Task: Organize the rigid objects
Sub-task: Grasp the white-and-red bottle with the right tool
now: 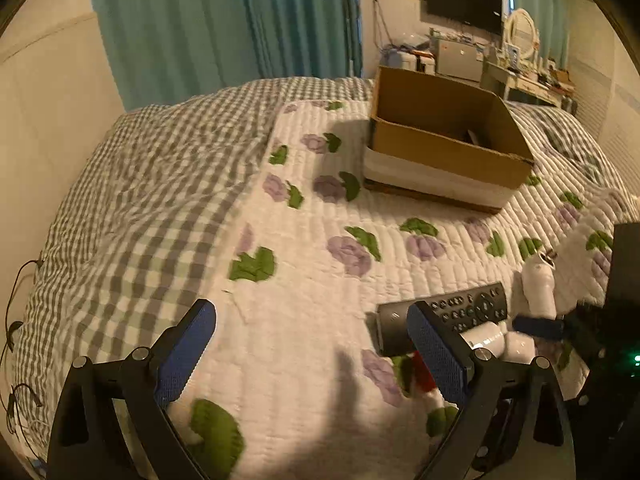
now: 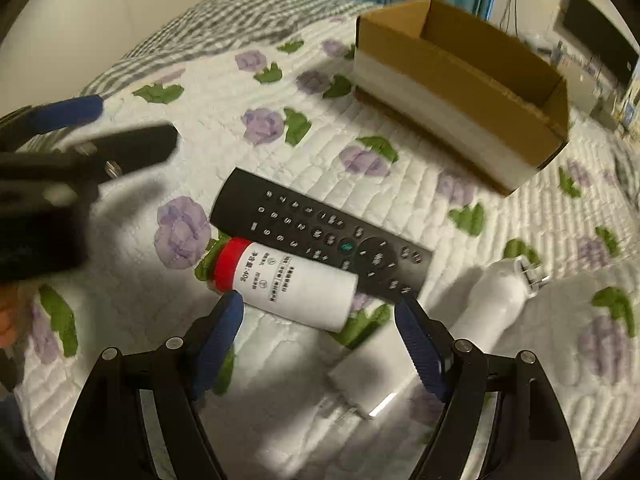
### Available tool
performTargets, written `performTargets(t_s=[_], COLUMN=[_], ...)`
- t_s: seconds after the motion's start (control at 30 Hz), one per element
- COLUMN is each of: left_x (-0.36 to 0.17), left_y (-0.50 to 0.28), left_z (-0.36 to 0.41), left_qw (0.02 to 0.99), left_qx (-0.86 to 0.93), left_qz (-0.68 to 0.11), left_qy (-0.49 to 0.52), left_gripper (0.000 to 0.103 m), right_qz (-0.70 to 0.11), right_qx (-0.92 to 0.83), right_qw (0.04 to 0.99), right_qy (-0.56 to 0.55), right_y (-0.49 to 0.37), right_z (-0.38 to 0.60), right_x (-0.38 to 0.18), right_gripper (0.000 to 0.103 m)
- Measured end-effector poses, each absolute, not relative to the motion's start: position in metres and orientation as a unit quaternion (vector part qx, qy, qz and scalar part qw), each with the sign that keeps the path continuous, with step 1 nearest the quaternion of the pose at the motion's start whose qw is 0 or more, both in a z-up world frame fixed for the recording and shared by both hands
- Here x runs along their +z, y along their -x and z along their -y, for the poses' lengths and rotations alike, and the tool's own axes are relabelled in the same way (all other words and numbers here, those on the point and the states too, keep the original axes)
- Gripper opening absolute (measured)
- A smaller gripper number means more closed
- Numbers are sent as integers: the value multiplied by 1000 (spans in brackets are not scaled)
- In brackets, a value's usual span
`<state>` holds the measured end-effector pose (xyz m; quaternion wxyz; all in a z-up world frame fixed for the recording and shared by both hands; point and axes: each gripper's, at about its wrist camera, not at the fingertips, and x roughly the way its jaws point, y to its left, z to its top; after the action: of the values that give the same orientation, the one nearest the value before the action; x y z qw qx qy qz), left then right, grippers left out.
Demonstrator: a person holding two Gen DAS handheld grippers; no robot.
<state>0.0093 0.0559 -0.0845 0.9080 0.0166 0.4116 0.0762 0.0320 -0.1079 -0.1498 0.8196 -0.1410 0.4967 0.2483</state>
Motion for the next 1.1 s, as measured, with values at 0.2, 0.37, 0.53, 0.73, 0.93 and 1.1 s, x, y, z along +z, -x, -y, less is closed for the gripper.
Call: performTargets(t_s=[0.2, 0.37, 0.53, 0.73, 0.93, 1.1], left_x=[-83, -83, -83, -88, -83, -71], left_y=[-10, -12, -14, -30, -37, -39], left_z=[-73, -79, -72, -44, 3, 23], left_qw=[907, 907, 907, 905, 903, 901], left_qx=[97, 97, 74, 31, -32, -48], left_qz=[-410, -410, -414, -416, -395, -381], left_qy=[-8, 0, -8, -84, -165, -203], left_gripper=[98, 98, 98, 98, 98, 98], right_qz=[-520, -520, -517, -490, -470, -468], right_qx=[254, 228, 221, 199, 144, 128], right_qw=[812, 821, 827, 849, 869, 874], right_qy=[82, 59, 34, 20, 54, 37], right_y=[-34, -39, -45, -55, -65, -65], right_z=[98, 92, 101, 148, 198, 227], right_x=[-160, -170, -168, -124, -85, -82], right_gripper=[88, 90, 79, 79, 79, 79])
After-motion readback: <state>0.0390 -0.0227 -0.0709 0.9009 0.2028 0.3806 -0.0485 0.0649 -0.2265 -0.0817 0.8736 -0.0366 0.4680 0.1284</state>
